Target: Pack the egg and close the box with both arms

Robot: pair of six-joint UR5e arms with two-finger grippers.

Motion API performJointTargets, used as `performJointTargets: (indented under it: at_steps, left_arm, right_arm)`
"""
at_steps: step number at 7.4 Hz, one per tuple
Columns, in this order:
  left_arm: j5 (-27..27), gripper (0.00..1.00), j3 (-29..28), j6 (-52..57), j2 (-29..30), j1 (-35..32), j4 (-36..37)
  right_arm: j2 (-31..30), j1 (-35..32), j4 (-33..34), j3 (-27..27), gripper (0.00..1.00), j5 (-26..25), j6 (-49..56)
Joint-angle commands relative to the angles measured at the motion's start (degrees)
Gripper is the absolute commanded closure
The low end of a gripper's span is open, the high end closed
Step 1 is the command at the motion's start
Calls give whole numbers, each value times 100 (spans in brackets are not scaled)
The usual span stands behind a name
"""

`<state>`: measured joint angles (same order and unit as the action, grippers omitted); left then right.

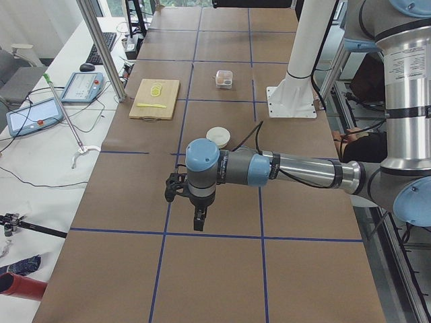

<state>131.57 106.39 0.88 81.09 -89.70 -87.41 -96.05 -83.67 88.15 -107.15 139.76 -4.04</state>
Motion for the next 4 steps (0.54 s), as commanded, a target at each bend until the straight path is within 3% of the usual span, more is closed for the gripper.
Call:
performJointTargets:
  at_steps: [1,4]
  left_arm:
    - [26,0,5,0,-49,-4,84]
    - [62,0,232,0,-321,-13,155]
  right_arm:
    - [-2,0,9,1,0,8,-17]
    - [24,9,0,-69,0,-9,-402]
